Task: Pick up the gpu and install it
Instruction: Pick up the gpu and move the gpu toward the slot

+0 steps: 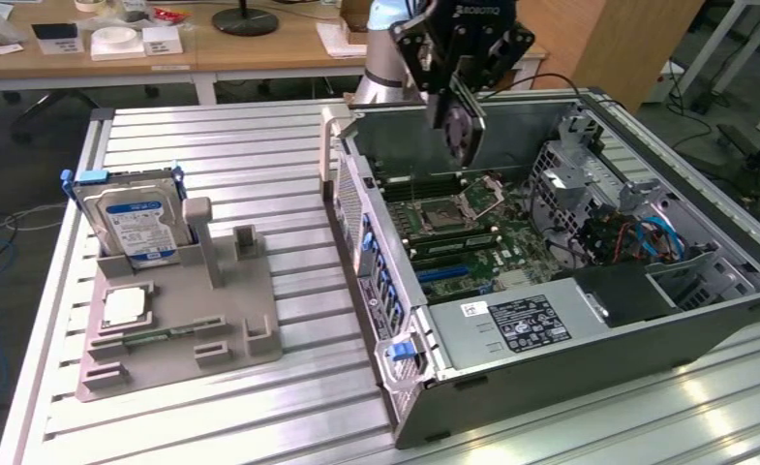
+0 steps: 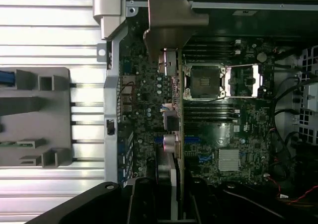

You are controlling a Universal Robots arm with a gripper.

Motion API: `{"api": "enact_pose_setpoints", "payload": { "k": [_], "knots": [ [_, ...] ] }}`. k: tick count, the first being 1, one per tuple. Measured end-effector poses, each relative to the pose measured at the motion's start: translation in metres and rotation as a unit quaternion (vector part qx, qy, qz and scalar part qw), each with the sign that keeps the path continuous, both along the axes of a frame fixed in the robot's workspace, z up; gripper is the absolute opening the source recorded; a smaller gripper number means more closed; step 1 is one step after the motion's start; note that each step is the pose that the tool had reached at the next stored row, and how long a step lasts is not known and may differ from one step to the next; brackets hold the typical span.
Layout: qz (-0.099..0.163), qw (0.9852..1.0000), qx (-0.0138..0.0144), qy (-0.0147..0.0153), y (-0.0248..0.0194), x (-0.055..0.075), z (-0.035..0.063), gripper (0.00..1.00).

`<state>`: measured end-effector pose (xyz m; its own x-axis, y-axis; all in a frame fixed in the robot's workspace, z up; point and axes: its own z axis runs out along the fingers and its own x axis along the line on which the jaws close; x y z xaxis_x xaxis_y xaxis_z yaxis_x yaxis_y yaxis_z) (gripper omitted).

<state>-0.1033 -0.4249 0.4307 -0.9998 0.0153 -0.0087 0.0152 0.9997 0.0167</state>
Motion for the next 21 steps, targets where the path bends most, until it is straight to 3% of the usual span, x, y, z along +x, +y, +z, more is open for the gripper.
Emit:
{"api": "enact_pose_setpoints", "payload": {
  "k": [21],
  "knots": [
    [0.0,1.0,0.0,0.0,0.0006,0.095,-0.0014,0.28]
  ]
}}
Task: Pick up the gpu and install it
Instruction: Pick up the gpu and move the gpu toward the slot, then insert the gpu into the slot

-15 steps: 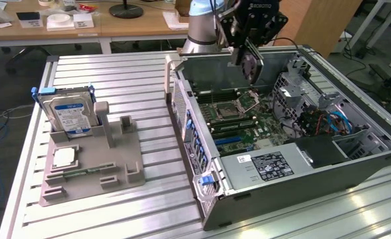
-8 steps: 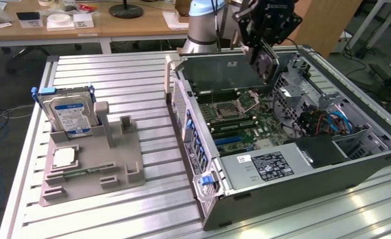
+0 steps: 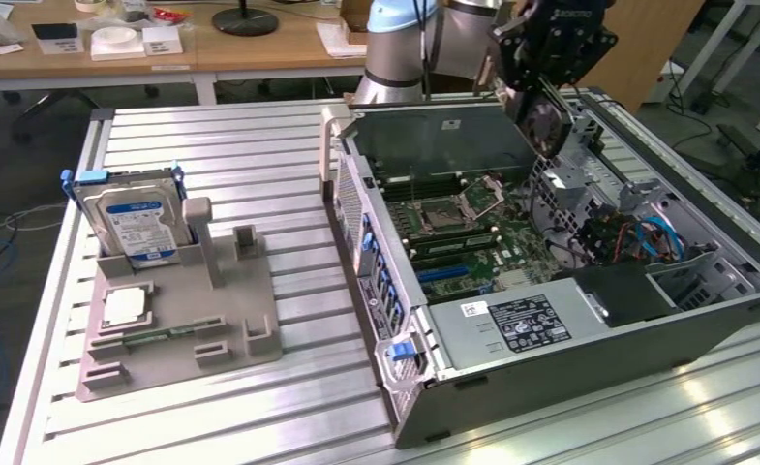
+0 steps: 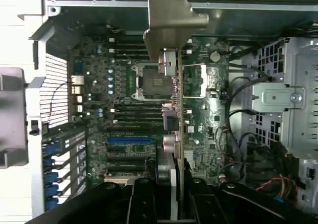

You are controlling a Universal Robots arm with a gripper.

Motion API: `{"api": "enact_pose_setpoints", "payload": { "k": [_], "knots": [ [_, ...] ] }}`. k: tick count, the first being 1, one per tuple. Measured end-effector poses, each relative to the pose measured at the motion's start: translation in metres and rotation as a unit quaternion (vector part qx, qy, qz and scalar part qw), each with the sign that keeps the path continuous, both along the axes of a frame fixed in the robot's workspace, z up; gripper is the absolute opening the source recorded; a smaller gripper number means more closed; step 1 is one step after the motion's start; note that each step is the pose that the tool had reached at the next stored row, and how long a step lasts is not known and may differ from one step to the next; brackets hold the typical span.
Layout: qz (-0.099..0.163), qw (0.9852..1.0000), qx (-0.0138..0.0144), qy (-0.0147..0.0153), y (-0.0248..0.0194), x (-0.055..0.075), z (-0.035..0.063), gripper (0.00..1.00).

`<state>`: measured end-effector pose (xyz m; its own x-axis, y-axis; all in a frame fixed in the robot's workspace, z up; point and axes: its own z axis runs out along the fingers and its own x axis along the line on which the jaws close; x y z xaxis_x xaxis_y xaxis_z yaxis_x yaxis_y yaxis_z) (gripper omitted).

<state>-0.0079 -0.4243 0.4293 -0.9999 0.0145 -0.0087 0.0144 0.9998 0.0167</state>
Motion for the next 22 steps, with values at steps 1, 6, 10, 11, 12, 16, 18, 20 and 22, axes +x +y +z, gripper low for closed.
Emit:
{"api": "enact_pose_setpoints", "payload": {
  "k": [1,6,10,11,12,16,18,20,22],
  "knots": [
    [0.0,1.0,0.0,0.0,0.0001,0.0046,-0.0001,0.28],
    [0.0,1.0,0.0,0.0,0.0001,0.0126,-0.0004,0.28],
    [0.0,1.0,0.0,0.0,0.0001,0.0126,-0.0004,0.28],
    [0.0,1.0,0.0,0.0,0.0001,0.0126,-0.0004,0.28],
    [0.0,1.0,0.0,0.0,0.0001,0.0126,-0.0004,0.28],
    [0.0,1.0,0.0,0.0,0.0001,0.0126,-0.0004,0.28],
    [0.0,1.0,0.0,0.0,0.0001,0.0126,-0.0004,0.28],
    [0.0,1.0,0.0,0.0,0.0001,0.0126,-0.0004,0.28],
    [0.0,1.0,0.0,0.0,0.0001,0.0126,-0.0004,0.28]
  ]
}}
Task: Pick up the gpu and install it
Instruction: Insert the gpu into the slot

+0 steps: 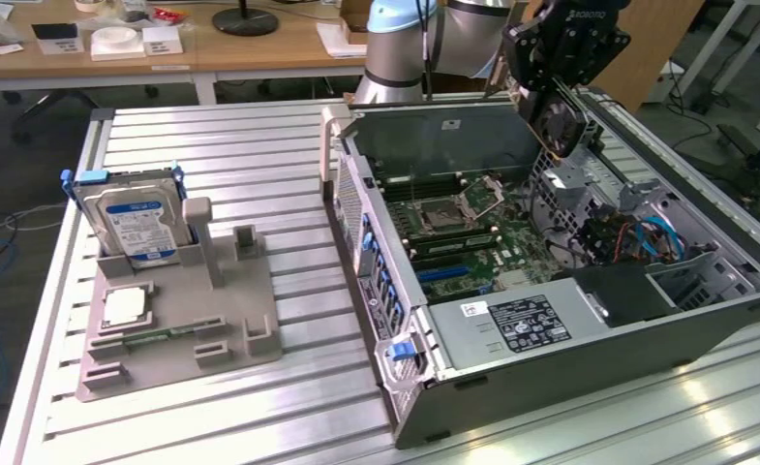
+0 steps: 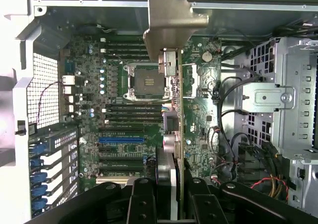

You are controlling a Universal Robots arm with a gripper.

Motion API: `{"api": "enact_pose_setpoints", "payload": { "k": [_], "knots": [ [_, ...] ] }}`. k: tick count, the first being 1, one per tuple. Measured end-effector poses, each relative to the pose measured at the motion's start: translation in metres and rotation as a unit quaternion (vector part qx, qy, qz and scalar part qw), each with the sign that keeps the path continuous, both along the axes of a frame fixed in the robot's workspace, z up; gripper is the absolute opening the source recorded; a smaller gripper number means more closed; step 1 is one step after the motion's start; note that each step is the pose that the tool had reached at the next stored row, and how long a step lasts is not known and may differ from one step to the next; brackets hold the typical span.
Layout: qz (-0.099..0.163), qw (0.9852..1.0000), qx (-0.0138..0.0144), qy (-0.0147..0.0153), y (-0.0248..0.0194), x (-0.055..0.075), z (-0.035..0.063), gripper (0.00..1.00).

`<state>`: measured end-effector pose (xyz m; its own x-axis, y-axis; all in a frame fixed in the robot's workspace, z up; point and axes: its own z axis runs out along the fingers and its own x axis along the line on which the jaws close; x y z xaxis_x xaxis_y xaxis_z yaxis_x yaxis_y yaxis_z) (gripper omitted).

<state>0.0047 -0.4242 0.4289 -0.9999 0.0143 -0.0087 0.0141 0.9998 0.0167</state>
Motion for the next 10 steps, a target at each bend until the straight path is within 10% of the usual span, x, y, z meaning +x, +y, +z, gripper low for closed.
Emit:
{"api": "enact_pose_setpoints", "payload": {
  "k": [10],
  "knots": [
    [0.042,0.9991,0.0,0.0,0.0,0.0,0.0,0.28]
  ]
}}
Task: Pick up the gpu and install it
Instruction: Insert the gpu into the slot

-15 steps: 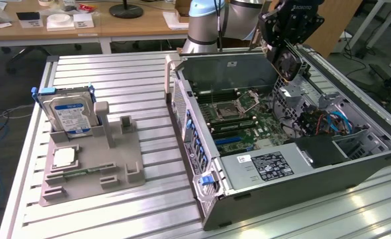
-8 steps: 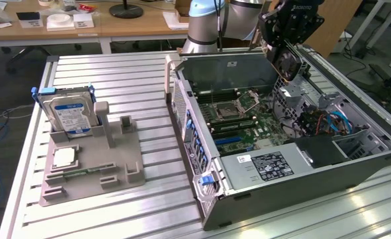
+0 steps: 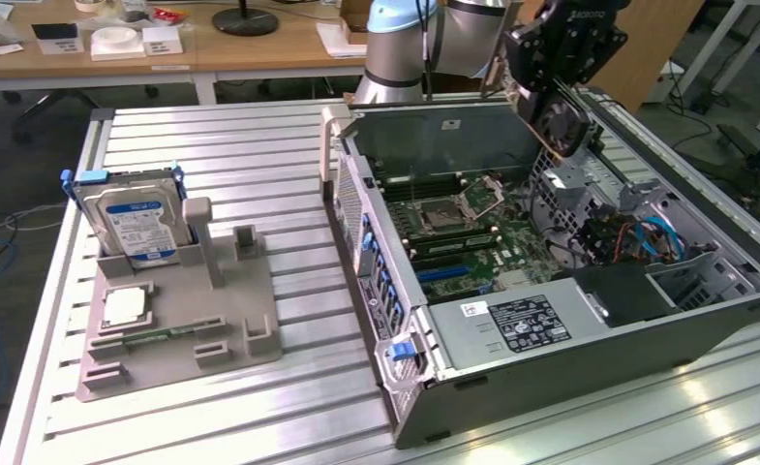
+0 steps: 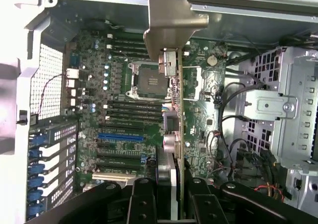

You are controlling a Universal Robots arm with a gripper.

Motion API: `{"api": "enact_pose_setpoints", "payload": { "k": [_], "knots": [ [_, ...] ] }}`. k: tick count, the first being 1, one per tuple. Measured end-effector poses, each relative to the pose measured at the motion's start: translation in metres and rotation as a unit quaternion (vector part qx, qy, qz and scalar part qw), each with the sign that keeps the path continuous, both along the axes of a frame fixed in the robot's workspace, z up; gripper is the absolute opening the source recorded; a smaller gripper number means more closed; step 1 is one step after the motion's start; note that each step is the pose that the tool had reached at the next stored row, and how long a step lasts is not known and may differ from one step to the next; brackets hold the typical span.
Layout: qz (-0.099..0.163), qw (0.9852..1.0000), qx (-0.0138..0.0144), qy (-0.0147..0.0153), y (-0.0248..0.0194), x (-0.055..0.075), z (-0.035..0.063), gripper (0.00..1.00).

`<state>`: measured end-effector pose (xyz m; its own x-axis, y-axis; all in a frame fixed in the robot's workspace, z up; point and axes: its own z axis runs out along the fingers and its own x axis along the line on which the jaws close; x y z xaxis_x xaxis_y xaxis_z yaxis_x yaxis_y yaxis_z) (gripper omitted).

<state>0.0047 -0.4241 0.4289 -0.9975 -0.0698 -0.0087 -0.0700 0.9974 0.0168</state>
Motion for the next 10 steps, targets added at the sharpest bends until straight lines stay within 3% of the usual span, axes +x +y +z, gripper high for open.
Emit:
{"api": "enact_pose_setpoints", "payload": {
  "k": [5,10],
  "knots": [
    [0.029,0.9996,0.0,0.0,0.0,0.0,0.0,0.28],
    [0.063,0.998,0.0,0.0,0.0,0.0,0.0,0.28]
  ]
}}
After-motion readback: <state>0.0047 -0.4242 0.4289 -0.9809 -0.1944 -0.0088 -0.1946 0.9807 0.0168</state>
